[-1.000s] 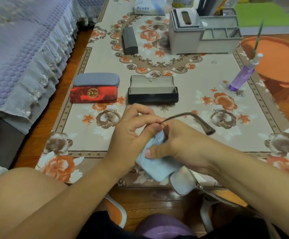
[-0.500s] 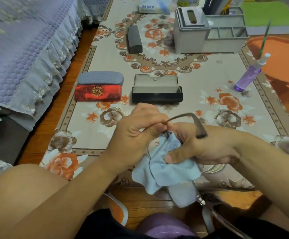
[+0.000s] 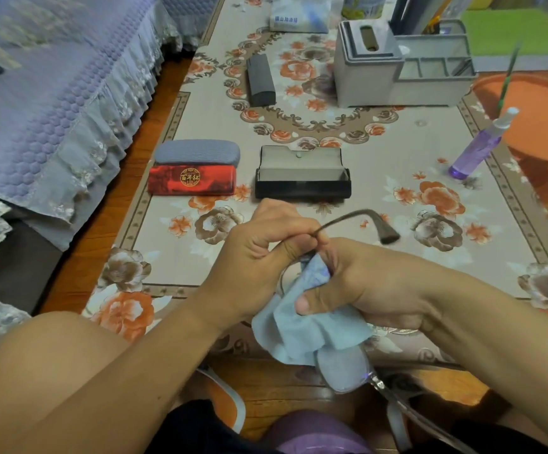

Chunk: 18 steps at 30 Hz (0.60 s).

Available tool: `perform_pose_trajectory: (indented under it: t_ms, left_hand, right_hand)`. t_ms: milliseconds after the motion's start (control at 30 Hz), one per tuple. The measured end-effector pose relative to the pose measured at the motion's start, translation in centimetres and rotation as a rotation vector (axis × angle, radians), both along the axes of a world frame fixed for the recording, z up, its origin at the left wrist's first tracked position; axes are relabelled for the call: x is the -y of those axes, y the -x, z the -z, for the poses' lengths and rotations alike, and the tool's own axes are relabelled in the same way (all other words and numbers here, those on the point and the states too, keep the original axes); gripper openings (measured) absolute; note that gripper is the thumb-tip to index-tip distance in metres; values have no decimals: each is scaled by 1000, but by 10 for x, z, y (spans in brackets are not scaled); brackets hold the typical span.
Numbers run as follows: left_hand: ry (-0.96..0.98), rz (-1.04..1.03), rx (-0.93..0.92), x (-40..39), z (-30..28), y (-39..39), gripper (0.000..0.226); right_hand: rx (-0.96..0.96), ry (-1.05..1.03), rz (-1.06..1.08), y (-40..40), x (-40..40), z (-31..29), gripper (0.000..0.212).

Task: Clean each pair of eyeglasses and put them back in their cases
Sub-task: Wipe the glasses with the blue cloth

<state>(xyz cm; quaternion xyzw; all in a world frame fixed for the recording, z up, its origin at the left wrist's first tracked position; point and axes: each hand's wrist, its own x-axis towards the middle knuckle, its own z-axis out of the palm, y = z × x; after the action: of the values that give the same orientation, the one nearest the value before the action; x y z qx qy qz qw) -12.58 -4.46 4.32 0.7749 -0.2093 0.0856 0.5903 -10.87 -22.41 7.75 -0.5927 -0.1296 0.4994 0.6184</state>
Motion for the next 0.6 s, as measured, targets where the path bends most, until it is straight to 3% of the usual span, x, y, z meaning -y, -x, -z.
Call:
perform_pose_trajectory:
  t_ms: [100,200,300,367,467,600]
  left_hand:
    - [45,-33,-40,3,-5,-2,20]
    - [61,-36,-65,1,-6,-4,14]
    - [60,-56,-62,-1,-7,-3,14]
    - [41,-103,-26,-1,-7,-1,16]
    - [-40,-228,57,-4,-1,8,19]
    - [-146,-262,184,-2,4,17,23]
  right_hand:
    - [40,-56,166,7,-9,-1,28]
    - [12,-109,312,8,-13,-1,20]
    - [150,-40,442,10,-11,0,13]
    - [211,5,538,4,-8,-2,27]
    - [345,212,756,-29,13,3,34]
    - [767,706,687,-61,42,-9,34]
